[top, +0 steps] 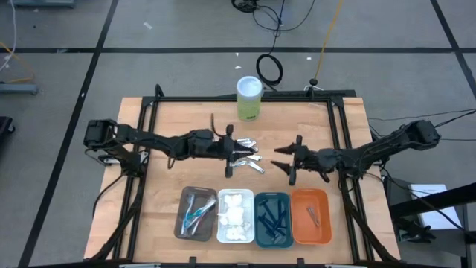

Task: Pick & Place Travel size toiletries
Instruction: Put the silver nail cutter into the orange bin

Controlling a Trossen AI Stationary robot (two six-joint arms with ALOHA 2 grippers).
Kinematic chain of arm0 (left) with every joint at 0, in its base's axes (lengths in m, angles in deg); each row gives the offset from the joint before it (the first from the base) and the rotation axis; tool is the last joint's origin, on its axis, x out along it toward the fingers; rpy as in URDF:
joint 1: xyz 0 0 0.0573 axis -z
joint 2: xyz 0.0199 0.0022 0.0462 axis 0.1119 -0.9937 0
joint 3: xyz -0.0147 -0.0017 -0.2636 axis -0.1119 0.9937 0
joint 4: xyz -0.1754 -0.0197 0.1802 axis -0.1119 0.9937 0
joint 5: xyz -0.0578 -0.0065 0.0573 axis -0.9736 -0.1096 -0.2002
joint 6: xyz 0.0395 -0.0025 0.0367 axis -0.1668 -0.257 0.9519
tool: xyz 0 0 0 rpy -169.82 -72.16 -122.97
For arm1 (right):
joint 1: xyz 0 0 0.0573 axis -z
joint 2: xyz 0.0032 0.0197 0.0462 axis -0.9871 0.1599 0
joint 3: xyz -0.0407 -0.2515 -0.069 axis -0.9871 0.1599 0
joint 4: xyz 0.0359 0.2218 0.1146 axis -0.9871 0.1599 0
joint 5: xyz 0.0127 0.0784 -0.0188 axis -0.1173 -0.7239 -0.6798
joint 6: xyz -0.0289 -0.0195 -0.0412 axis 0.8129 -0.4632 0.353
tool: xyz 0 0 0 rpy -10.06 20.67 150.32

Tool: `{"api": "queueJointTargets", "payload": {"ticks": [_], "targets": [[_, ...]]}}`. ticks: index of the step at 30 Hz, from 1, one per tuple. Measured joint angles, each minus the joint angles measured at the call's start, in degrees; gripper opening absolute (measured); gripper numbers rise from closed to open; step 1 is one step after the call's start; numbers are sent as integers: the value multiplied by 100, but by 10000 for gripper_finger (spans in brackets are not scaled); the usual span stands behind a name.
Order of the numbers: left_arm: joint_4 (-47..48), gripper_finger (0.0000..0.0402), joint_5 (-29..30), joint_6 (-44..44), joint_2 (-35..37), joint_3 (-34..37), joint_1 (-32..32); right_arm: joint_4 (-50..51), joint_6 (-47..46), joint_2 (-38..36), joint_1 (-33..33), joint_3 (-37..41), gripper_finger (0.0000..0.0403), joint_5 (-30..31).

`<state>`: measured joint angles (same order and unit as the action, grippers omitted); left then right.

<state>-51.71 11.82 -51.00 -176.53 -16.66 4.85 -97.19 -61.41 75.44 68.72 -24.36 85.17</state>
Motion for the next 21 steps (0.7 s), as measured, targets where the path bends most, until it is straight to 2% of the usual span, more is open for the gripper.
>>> {"api": "queueJointTargets", "payload": {"ticks": [2, 4, 7, 15, 19, 21], "targets": [[-480, 14, -5, -32, -31, 125, 33, -1027, 173, 157, 162, 256, 212, -23], [-499, 14, 3, -132, -43, 149, 23, -1798, 245, 366, 341, 379, 212, -297], [-504, 15, 14, -158, -123, 153, 27, -2442, 267, 729, 560, 394, 212, -772], [-432, 14, -8, -150, -128, 153, 27, -2549, 366, 1719, 848, -341, 232, -1073], [-249, 17, -9, -166, -128, 149, 27, -2555, 502, 1927, 906, -734, 245, -1499], [-209, 16, -16, -207, -128, 149, 27, -2554, 599, 1966, 908, -874, 248, -1519]]}}
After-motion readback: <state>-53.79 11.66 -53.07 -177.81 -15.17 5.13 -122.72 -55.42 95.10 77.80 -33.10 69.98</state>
